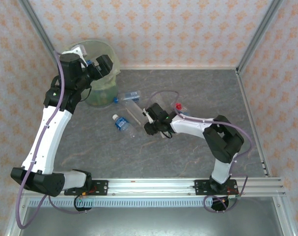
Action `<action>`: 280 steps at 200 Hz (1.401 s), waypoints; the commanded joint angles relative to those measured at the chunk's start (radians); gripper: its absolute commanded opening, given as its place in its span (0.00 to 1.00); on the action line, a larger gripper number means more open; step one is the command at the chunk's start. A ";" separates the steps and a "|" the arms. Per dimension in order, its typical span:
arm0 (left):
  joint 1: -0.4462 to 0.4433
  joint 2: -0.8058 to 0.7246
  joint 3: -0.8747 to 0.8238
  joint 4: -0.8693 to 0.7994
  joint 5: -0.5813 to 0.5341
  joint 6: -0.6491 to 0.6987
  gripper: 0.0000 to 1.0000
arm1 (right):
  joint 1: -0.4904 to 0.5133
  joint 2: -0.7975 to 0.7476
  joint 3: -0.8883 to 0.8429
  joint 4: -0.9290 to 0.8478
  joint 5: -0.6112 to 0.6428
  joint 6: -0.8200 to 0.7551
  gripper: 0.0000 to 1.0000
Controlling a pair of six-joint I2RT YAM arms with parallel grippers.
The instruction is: Put the plastic bottles in the bin
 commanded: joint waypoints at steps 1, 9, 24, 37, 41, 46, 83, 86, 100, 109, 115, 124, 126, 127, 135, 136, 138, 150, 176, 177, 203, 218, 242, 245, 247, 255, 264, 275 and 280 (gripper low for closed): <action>0.010 -0.017 -0.022 0.026 0.037 -0.031 0.99 | 0.002 -0.095 -0.029 0.036 0.065 0.026 0.19; 0.011 -0.018 -0.030 0.038 0.047 -0.041 0.99 | 0.002 -0.120 -0.037 0.036 0.072 0.033 0.19; 0.012 -0.016 -0.047 0.067 0.078 -0.054 0.99 | 0.002 -0.170 -0.055 0.036 0.096 0.050 0.19; 0.012 -0.010 -0.062 0.100 0.114 -0.105 0.99 | 0.003 -0.220 -0.074 0.040 0.127 0.068 0.19; 0.013 -0.008 -0.067 0.110 0.126 -0.116 0.99 | 0.004 -0.235 -0.080 0.043 0.140 0.073 0.19; 0.011 -0.003 -0.072 0.124 0.141 -0.127 0.99 | 0.003 -0.254 -0.085 0.045 0.152 0.081 0.19; 0.013 0.042 -0.104 0.240 0.251 -0.219 0.95 | 0.009 -0.392 -0.105 0.072 0.249 0.116 0.19; 0.013 0.045 -0.107 0.249 0.263 -0.227 0.95 | 0.009 -0.399 -0.104 0.074 0.254 0.115 0.19; 0.012 0.064 -0.121 0.307 0.316 -0.255 0.93 | 0.011 -0.435 -0.096 0.079 0.270 0.118 0.18; 0.011 0.080 -0.125 0.331 0.346 -0.265 0.93 | 0.011 -0.451 -0.086 0.080 0.275 0.117 0.18; 0.009 0.090 -0.128 0.343 0.366 -0.269 0.93 | 0.012 -0.458 -0.078 0.081 0.277 0.116 0.18; 0.007 0.105 -0.131 0.363 0.396 -0.274 0.93 | 0.012 -0.467 -0.065 0.078 0.278 0.115 0.18; 0.008 0.108 -0.132 0.367 0.402 -0.275 0.92 | 0.014 -0.469 -0.061 0.077 0.276 0.114 0.18; 0.007 0.109 -0.133 0.369 0.404 -0.275 0.92 | 0.014 -0.470 -0.060 0.077 0.276 0.114 0.18; 0.004 0.120 -0.138 0.386 0.434 -0.281 0.92 | 0.016 -0.475 -0.047 0.076 0.273 0.110 0.18; 0.004 0.122 -0.138 0.388 0.437 -0.281 0.92 | 0.017 -0.475 -0.045 0.077 0.272 0.109 0.18; 0.005 0.125 -0.141 0.395 0.443 -0.282 0.92 | 0.017 -0.477 -0.042 0.076 0.270 0.109 0.18; -0.001 0.141 -0.149 0.419 0.480 -0.287 0.92 | 0.026 -0.477 -0.019 0.070 0.267 0.101 0.18; -0.017 0.175 -0.154 0.447 0.538 -0.280 0.91 | 0.043 -0.473 0.037 0.053 0.258 0.094 0.18; -0.018 0.175 -0.154 0.448 0.540 -0.279 0.91 | 0.043 -0.474 0.039 0.053 0.257 0.094 0.18; -0.035 0.208 -0.149 0.485 0.604 -0.274 0.89 | 0.043 -0.472 0.074 0.052 0.222 0.086 0.18; -0.047 0.222 -0.139 0.501 0.632 -0.270 0.89 | 0.043 -0.462 0.095 0.041 0.216 0.082 0.18; -0.062 0.230 -0.132 0.533 0.663 -0.264 0.89 | 0.045 -0.450 0.111 0.032 0.210 0.079 0.18; -0.065 0.231 -0.132 0.538 0.667 -0.265 0.89 | 0.045 -0.450 0.112 0.033 0.210 0.079 0.18; -0.064 0.232 -0.132 0.540 0.669 -0.265 0.89 | 0.045 -0.451 0.113 0.033 0.208 0.079 0.18; -0.068 0.234 -0.134 0.552 0.677 -0.268 0.89 | 0.046 -0.450 0.116 0.035 0.207 0.079 0.18; -0.067 0.238 -0.134 0.558 0.682 -0.272 0.89 | 0.046 -0.448 0.121 0.036 0.204 0.078 0.18; -0.067 0.245 -0.131 0.565 0.687 -0.275 0.89 | 0.048 -0.445 0.127 0.037 0.201 0.078 0.18; -0.067 0.247 -0.132 0.575 0.694 -0.283 0.89 | 0.047 -0.443 0.127 0.037 0.198 0.078 0.18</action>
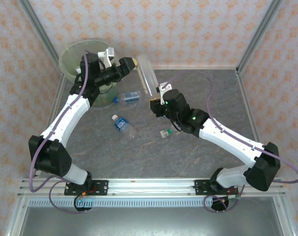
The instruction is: Put the plastic bottles in the bin
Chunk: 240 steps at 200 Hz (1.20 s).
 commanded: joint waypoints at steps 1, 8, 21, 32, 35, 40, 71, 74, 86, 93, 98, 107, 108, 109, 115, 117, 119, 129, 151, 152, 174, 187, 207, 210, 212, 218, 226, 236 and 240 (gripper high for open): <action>-0.025 0.022 0.017 0.066 0.091 -0.012 0.89 | 0.011 0.010 0.058 0.037 -0.037 -0.029 0.18; -0.025 0.024 0.012 0.094 0.104 -0.030 0.89 | 0.011 0.014 0.061 0.037 -0.040 -0.030 0.18; -0.025 0.021 -0.001 0.170 0.127 -0.075 0.89 | 0.011 0.024 0.065 0.032 -0.043 -0.030 0.18; -0.025 0.019 -0.008 0.215 0.140 -0.105 0.90 | 0.011 0.033 0.067 0.028 -0.046 -0.030 0.18; -0.025 0.019 -0.008 0.231 0.144 -0.112 0.90 | 0.011 0.034 0.065 0.028 -0.047 -0.030 0.18; -0.026 0.018 -0.011 0.248 0.149 -0.126 0.90 | 0.011 0.037 0.066 0.028 -0.049 -0.028 0.18; -0.025 0.024 -0.020 0.289 0.174 -0.150 0.90 | 0.011 0.039 0.063 0.040 -0.054 -0.027 0.18; -0.025 0.025 -0.022 0.285 0.175 -0.147 0.90 | 0.011 0.039 0.064 0.040 -0.055 -0.029 0.18; -0.025 0.030 -0.019 0.270 0.178 -0.138 0.88 | 0.010 0.040 0.065 0.041 -0.054 -0.031 0.18; -0.025 0.032 -0.015 0.255 0.180 -0.128 0.87 | 0.011 0.040 0.064 0.040 -0.055 -0.036 0.18; -0.025 0.035 -0.012 0.239 0.180 -0.118 0.87 | 0.011 0.040 0.064 0.040 -0.058 -0.037 0.18; -0.023 0.035 0.001 0.206 0.180 -0.089 0.87 | 0.011 0.039 0.064 0.038 -0.064 -0.042 0.18; -0.023 0.037 0.002 0.200 0.180 -0.085 0.87 | 0.011 0.039 0.064 0.037 -0.065 -0.043 0.18; -0.023 0.037 0.005 0.195 0.180 -0.083 0.87 | 0.011 0.039 0.064 0.037 -0.066 -0.043 0.18; -0.023 0.041 0.019 0.159 0.181 -0.053 0.87 | 0.011 0.036 0.062 0.036 -0.071 -0.046 0.18; -0.023 0.043 0.024 0.149 0.182 -0.040 0.87 | 0.011 0.036 0.061 0.036 -0.071 -0.048 0.18; -0.022 0.044 0.028 0.132 0.183 -0.029 0.87 | 0.011 0.034 0.060 0.036 -0.073 -0.048 0.18; -0.017 0.054 0.055 0.075 0.190 0.019 0.87 | 0.011 0.029 0.055 0.034 -0.076 -0.053 0.18; 0.007 0.080 0.113 -0.047 0.223 0.115 0.83 | 0.011 0.010 0.040 0.031 -0.085 -0.064 0.18; 0.007 0.080 0.114 -0.051 0.223 0.119 0.83 | 0.011 0.010 0.039 0.030 -0.084 -0.064 0.18; 0.029 0.081 0.132 -0.096 0.232 0.164 0.75 | 0.011 -0.005 0.030 0.018 -0.078 -0.076 0.18; 0.027 0.078 0.130 -0.092 0.241 0.167 0.71 | 0.011 -0.006 0.030 0.010 -0.078 -0.077 0.18; 0.024 0.075 0.118 -0.072 0.248 0.151 0.61 | 0.011 -0.003 0.031 0.010 -0.075 -0.074 0.19; 0.023 0.074 0.116 -0.072 0.247 0.151 0.59 | 0.011 -0.002 0.030 0.011 -0.073 -0.072 0.19; 0.024 0.072 0.115 -0.071 0.246 0.151 0.58 | 0.011 -0.002 0.029 0.012 -0.073 -0.071 0.19; 0.023 0.069 0.113 -0.070 0.246 0.151 0.53 | 0.011 -0.001 0.028 0.013 -0.073 -0.071 0.21; 0.024 0.064 0.110 -0.067 0.244 0.150 0.49 | 0.011 0.000 0.028 0.014 -0.073 -0.067 0.27; 0.025 0.057 0.110 -0.070 0.239 0.154 0.49 | 0.011 0.003 0.028 0.014 -0.065 -0.062 0.47; 0.026 0.053 0.111 -0.072 0.237 0.156 0.49 | 0.011 0.001 0.026 0.014 -0.059 -0.059 0.56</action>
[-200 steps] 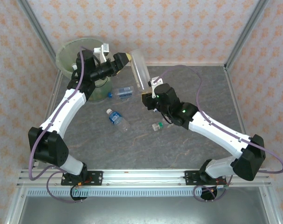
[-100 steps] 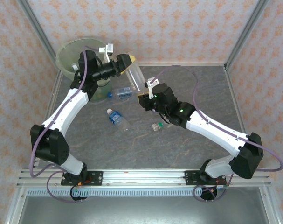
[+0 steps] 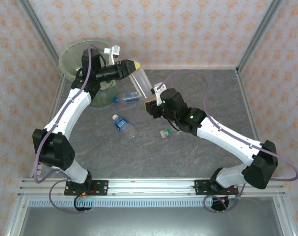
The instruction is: Put the plastic bottles in the bin
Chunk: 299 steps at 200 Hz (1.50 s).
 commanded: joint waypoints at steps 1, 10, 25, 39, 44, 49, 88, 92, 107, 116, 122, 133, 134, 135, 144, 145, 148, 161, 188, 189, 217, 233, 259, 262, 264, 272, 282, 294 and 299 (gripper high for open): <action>0.000 -0.030 0.014 -0.016 0.015 0.038 0.49 | 0.003 -0.029 -0.003 0.021 0.030 0.000 0.58; 0.004 -0.036 0.018 -0.022 0.005 0.044 0.50 | 0.003 -0.031 -0.004 0.021 0.044 0.008 0.71; 0.020 -0.046 0.024 -0.023 -0.012 0.041 0.50 | 0.003 -0.034 -0.008 0.022 0.070 0.016 0.86; 0.046 -0.060 0.018 -0.003 -0.039 0.023 0.50 | 0.003 -0.042 -0.014 0.025 0.087 0.022 1.00; 0.057 -0.070 0.012 0.017 -0.043 0.011 0.50 | 0.003 -0.044 -0.017 0.027 0.089 0.026 1.00; 0.070 -0.078 0.002 0.043 -0.048 -0.005 0.50 | 0.003 -0.048 -0.021 0.030 0.093 0.030 1.00; 0.176 -0.128 -0.015 0.165 -0.092 -0.103 0.50 | 0.003 -0.065 -0.042 0.047 0.106 0.058 1.00; 0.184 -0.132 -0.012 0.167 -0.105 -0.105 0.50 | 0.003 -0.067 -0.043 0.048 0.107 0.059 1.00; 0.222 -0.151 -0.008 0.181 -0.163 -0.109 0.50 | 0.003 -0.069 -0.048 0.052 0.109 0.066 1.00; 0.243 -0.162 -0.003 0.179 -0.207 -0.107 0.50 | 0.003 -0.070 -0.049 0.054 0.110 0.069 1.00; 0.255 -0.169 0.001 0.176 -0.241 -0.103 0.50 | 0.003 -0.069 -0.050 0.056 0.111 0.071 1.00; 0.274 -0.183 0.007 0.163 -0.313 -0.089 0.50 | 0.003 -0.070 -0.052 0.059 0.108 0.075 1.00; 0.276 -0.184 0.007 0.161 -0.321 -0.088 0.50 | 0.003 -0.070 -0.052 0.059 0.107 0.075 1.00; 0.277 -0.185 0.008 0.160 -0.328 -0.086 0.50 | 0.003 -0.069 -0.052 0.059 0.107 0.074 1.00; 0.289 -0.197 0.018 0.147 -0.389 -0.073 0.50 | 0.003 -0.069 -0.052 0.059 0.106 0.077 1.00; 0.290 -0.197 0.017 0.145 -0.395 -0.071 0.50 | 0.003 -0.069 -0.052 0.059 0.105 0.077 1.00; 0.294 -0.201 0.020 0.140 -0.418 -0.065 0.50 | 0.003 -0.069 -0.053 0.059 0.104 0.078 1.00; 0.306 -0.221 0.018 0.130 -0.519 -0.052 0.50 | 0.003 -0.067 -0.054 0.062 0.100 0.083 1.00; 0.321 -0.244 0.022 0.113 -0.674 -0.004 0.50 | 0.003 -0.066 -0.050 0.058 0.093 0.086 1.00; 0.320 -0.244 0.024 0.110 -0.681 -0.001 0.50 | 0.003 -0.066 -0.051 0.058 0.093 0.086 1.00; 0.321 -0.240 0.069 0.017 -0.850 0.167 0.50 | 0.003 -0.063 -0.047 0.053 0.090 0.088 1.00; 0.320 -0.232 0.082 -0.021 -0.926 0.268 0.50 | 0.003 -0.062 -0.048 0.055 0.090 0.088 1.00; 0.321 -0.202 0.097 -0.070 -1.016 0.411 0.50 | 0.003 -0.050 -0.044 0.055 0.085 0.086 1.00; 0.320 -0.199 0.096 -0.072 -1.024 0.423 0.50 | 0.003 -0.048 -0.042 0.055 0.085 0.085 1.00; 0.321 -0.196 0.097 -0.075 -1.028 0.430 0.50 | 0.003 -0.047 -0.041 0.053 0.084 0.084 1.00; 0.321 -0.186 0.093 -0.080 -1.044 0.457 0.50 | 0.003 -0.039 -0.037 0.053 0.081 0.084 1.00; 0.319 -0.174 0.087 -0.078 -1.055 0.483 0.50 | 0.003 -0.031 -0.029 0.051 0.076 0.085 1.00; 0.318 -0.155 0.082 -0.081 -1.051 0.497 0.50 | 0.003 -0.018 -0.017 0.051 0.071 0.084 1.00; 0.318 -0.147 0.079 -0.083 -1.046 0.500 0.50 | 0.003 -0.011 -0.012 0.049 0.067 0.084 1.00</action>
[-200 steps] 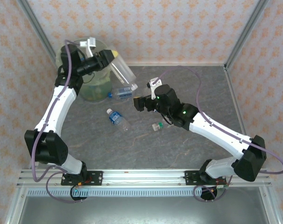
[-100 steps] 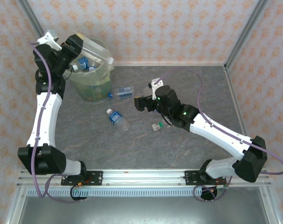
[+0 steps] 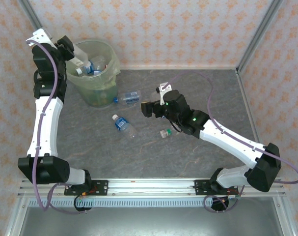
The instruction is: Put the plastic bottles in the bin
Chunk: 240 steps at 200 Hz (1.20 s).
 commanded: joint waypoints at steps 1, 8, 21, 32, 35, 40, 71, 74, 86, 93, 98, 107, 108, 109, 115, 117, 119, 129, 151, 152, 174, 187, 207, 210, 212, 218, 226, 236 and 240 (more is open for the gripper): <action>0.002 0.045 0.012 -0.028 -0.057 0.112 0.50 | 0.003 0.028 0.034 0.013 -0.008 0.009 1.00; 0.001 0.056 0.007 -0.027 -0.053 0.115 0.50 | 0.003 0.036 0.040 0.011 -0.007 0.010 1.00; -0.006 0.080 0.004 -0.034 -0.056 0.133 0.51 | 0.003 0.043 0.044 0.010 -0.011 0.012 1.00; -0.017 0.100 0.002 -0.040 -0.067 0.153 0.51 | 0.002 0.047 0.045 0.011 -0.010 0.012 1.00; -0.018 0.105 0.002 -0.041 -0.070 0.156 0.51 | 0.003 0.046 0.044 0.012 -0.009 0.012 1.00; -0.025 0.113 0.002 -0.042 -0.075 0.166 0.51 | 0.003 0.046 0.043 0.011 -0.008 0.012 1.00; -0.074 0.170 0.013 -0.076 -0.122 0.212 0.51 | 0.003 0.050 0.042 0.009 0.001 0.010 1.00; -0.077 0.174 0.012 -0.078 -0.121 0.212 0.51 | 0.003 0.050 0.042 0.009 0.002 0.010 1.00; -0.084 0.197 0.009 -0.090 -0.109 0.210 0.51 | 0.003 0.054 0.043 0.006 0.004 0.009 1.00; -0.090 0.211 0.010 -0.103 -0.113 0.212 0.52 | 0.003 0.054 0.043 0.003 0.005 0.010 1.00; -0.096 0.221 0.009 -0.113 -0.119 0.217 0.52 | 0.003 0.053 0.043 0.003 0.007 0.009 1.00; -0.105 0.238 0.008 -0.129 -0.126 0.217 0.53 | 0.003 0.053 0.041 0.000 0.010 0.009 1.00; -0.106 0.239 0.008 -0.130 -0.127 0.217 0.53 | 0.003 0.053 0.041 0.000 0.010 0.009 1.00; -0.106 0.240 0.007 -0.131 -0.127 0.217 0.53 | 0.003 0.054 0.041 0.000 0.011 0.008 1.00; -0.109 0.248 0.004 -0.137 -0.128 0.217 0.53 | 0.002 0.054 0.042 -0.002 0.013 0.006 1.00; -0.109 0.249 0.004 -0.139 -0.129 0.216 0.53 | 0.003 0.054 0.042 -0.002 0.012 0.006 1.00; -0.110 0.251 0.004 -0.141 -0.129 0.214 0.53 | 0.003 0.053 0.041 -0.003 0.012 0.006 1.00; -0.110 0.258 0.001 -0.149 -0.133 0.209 0.53 | 0.003 0.051 0.042 -0.007 0.017 0.002 1.00; -0.110 0.257 -0.009 -0.147 -0.140 0.209 0.54 | 0.003 0.051 0.042 -0.010 0.022 -0.004 1.00; -0.110 0.257 -0.009 -0.148 -0.141 0.209 0.54 | 0.003 0.051 0.041 -0.010 0.022 -0.004 1.00; -0.109 0.263 -0.002 -0.164 -0.153 0.214 0.54 | 0.003 0.054 0.039 -0.007 0.023 -0.007 1.00; -0.110 0.277 0.009 -0.178 -0.171 0.223 0.54 | 0.003 0.053 0.035 -0.003 0.022 -0.009 1.00; -0.109 0.303 0.035 -0.198 -0.227 0.227 0.54 | 0.003 0.052 0.031 -0.002 0.023 -0.008 1.00; -0.107 0.309 0.041 -0.202 -0.234 0.230 0.54 | 0.003 0.052 0.030 -0.002 0.021 -0.009 1.00; -0.108 0.313 0.046 -0.205 -0.238 0.232 0.54 | 0.003 0.051 0.029 -0.002 0.022 -0.009 1.00; -0.108 0.324 0.059 -0.214 -0.253 0.236 0.54 | 0.003 0.049 0.025 0.001 0.023 -0.009 1.00; -0.108 0.340 0.080 -0.227 -0.259 0.238 0.54 | 0.003 0.047 0.021 0.003 0.024 -0.008 1.00; -0.107 0.362 0.105 -0.245 -0.249 0.237 0.54 | 0.003 0.044 0.018 0.003 0.024 -0.009 1.00; -0.107 0.368 0.112 -0.253 -0.242 0.233 0.55 | 0.003 0.043 0.016 0.002 0.023 -0.008 1.00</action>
